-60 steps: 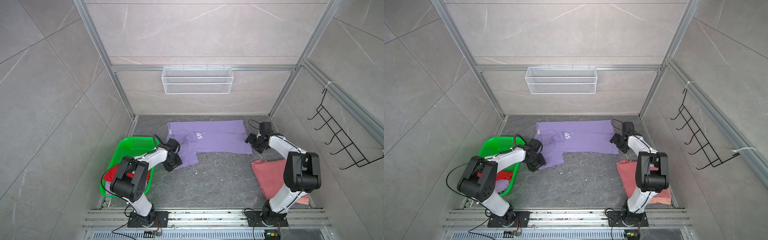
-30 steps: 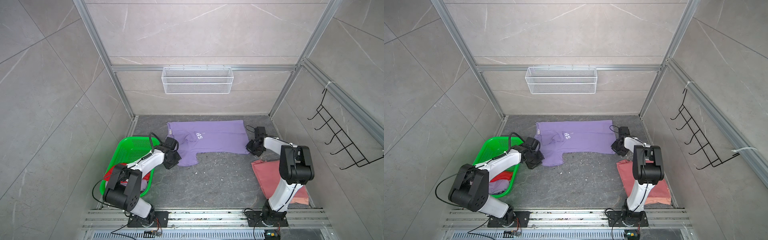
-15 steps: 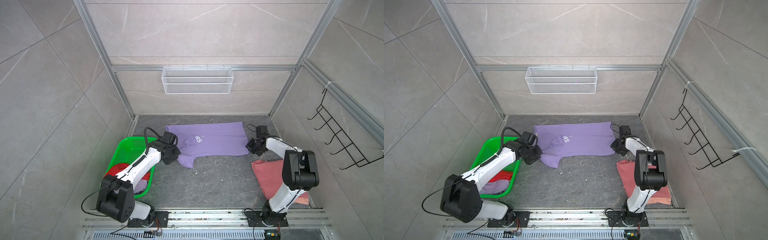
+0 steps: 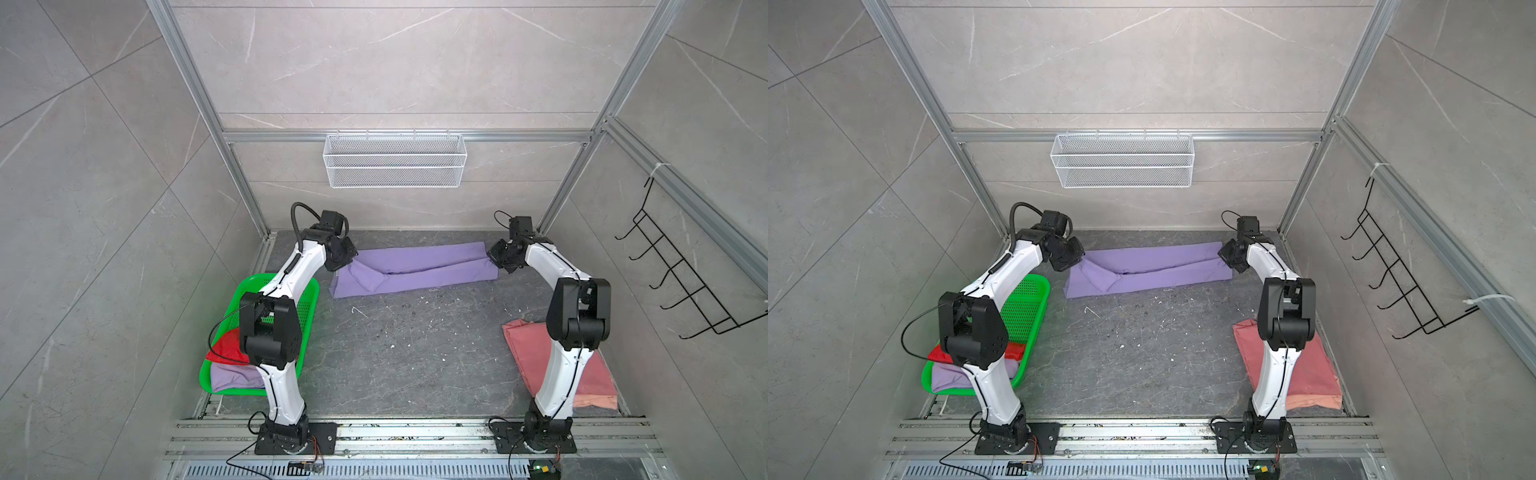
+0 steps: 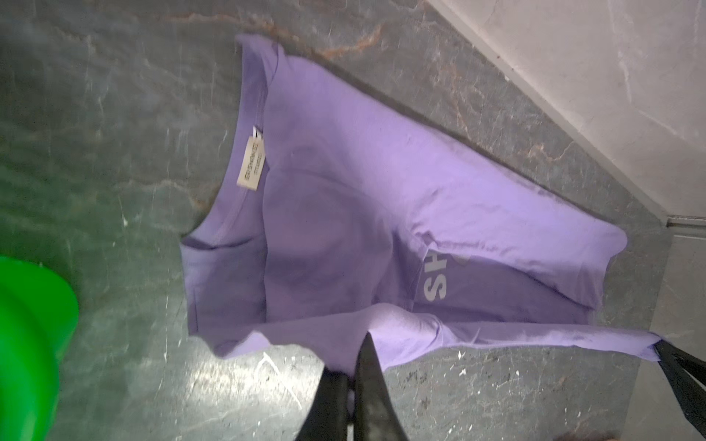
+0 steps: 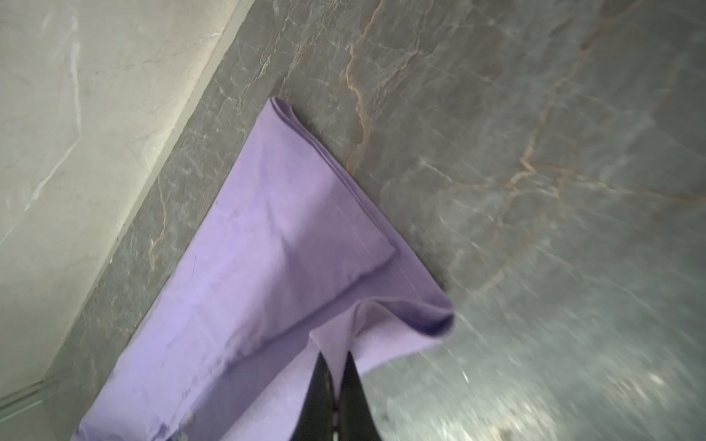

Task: Fold and stack the t-shirts
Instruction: 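Fold the near half of the shirt away from the robot with both grippers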

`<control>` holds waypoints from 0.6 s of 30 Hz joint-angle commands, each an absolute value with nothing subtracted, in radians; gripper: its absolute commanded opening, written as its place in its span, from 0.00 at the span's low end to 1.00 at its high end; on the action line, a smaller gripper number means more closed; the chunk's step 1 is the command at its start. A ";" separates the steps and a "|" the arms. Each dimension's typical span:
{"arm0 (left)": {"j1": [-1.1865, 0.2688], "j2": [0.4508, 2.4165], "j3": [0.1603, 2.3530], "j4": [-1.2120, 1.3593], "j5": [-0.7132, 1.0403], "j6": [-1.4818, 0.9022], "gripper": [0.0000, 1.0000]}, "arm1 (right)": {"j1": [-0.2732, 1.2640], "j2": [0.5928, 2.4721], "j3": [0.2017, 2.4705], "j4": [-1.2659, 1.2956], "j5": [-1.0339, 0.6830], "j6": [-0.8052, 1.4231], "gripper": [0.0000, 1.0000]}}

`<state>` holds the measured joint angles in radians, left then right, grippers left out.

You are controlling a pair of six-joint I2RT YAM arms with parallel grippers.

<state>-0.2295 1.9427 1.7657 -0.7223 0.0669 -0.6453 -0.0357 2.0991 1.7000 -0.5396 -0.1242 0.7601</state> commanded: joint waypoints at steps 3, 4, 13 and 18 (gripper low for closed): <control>-0.203 2.032 1.926 -0.772 0.118 -0.567 0.00 | -0.034 2.213 1.830 -0.655 -0.137 0.777 0.00; -0.195 2.047 1.938 -0.763 0.128 -0.571 0.00 | -0.034 2.232 1.853 -0.661 -0.137 0.775 0.00; -0.160 2.159 2.014 -0.696 0.173 -0.588 0.00 | -0.041 2.344 2.009 -0.719 -0.145 0.790 0.00; -0.135 2.241 2.087 -0.673 0.211 -0.598 0.01 | -0.056 2.398 2.075 -0.680 -0.195 0.828 0.09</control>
<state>-0.1539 2.2131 2.0251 -0.7078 0.1688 -0.6090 -0.0414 2.3581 2.0327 -0.6804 -0.1627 0.7929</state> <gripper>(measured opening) 0.053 0.080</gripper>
